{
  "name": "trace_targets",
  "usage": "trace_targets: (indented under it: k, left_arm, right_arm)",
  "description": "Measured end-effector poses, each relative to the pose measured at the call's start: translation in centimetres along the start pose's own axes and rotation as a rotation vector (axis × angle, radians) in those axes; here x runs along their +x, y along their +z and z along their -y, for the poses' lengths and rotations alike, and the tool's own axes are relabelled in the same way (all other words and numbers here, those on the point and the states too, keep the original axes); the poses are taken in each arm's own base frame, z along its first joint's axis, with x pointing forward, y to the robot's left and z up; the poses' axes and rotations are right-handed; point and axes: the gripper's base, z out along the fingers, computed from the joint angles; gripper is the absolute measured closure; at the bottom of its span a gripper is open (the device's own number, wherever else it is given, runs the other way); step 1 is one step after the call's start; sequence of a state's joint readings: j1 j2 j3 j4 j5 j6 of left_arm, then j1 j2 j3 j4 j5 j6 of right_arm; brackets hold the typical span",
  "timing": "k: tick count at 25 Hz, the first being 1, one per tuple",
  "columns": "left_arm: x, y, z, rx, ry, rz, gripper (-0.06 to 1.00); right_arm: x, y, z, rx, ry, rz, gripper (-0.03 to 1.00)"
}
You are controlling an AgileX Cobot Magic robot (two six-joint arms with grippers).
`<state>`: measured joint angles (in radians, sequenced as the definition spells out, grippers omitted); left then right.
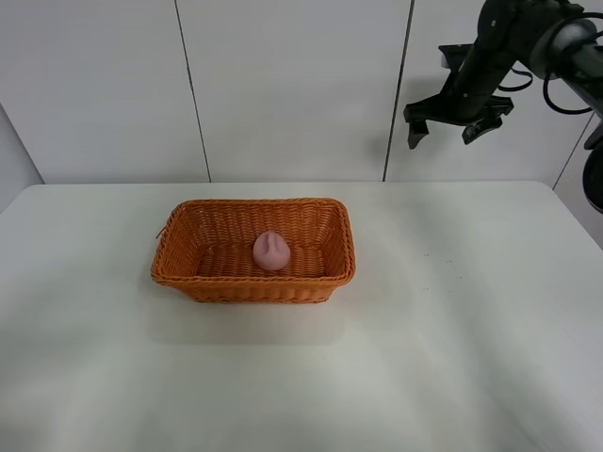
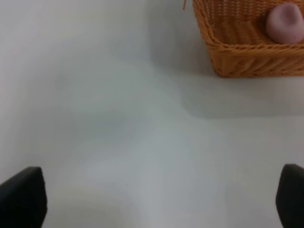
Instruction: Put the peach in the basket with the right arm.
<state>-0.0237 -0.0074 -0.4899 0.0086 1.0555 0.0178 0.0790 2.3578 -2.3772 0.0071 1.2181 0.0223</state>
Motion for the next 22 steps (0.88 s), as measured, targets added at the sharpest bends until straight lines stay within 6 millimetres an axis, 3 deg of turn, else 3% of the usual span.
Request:
trace_targets:
  k: [4,9,13,19,22]
  left_arm:
    - [0.0,0.0,0.0,0.000,0.000,0.000,-0.05]
    - [0.0,0.0,0.0,0.000,0.000,0.000,-0.05]
    - [0.0,0.0,0.0,0.000,0.000,0.000,-0.05]
    - [0.0,0.0,0.0,0.000,0.000,0.000,-0.05]
    - [0.0,0.0,0.0,0.000,0.000,0.000,-0.05]
  right_arm:
    - [0.0,0.0,1.7,0.000,0.037,0.001,0.27]
    - [0.0,-0.1,1.6,-0.015,0.044,0.003,0.27]
    - [0.3,-1.3,1.5,-0.015,0.044,0.000,0.27]
    - [3.4,-5.5,1.4,-0.021,0.049,-0.061,0.27]
    - [6.6,-8.0,1.3,-0.023,0.047,-0.119,0.27]
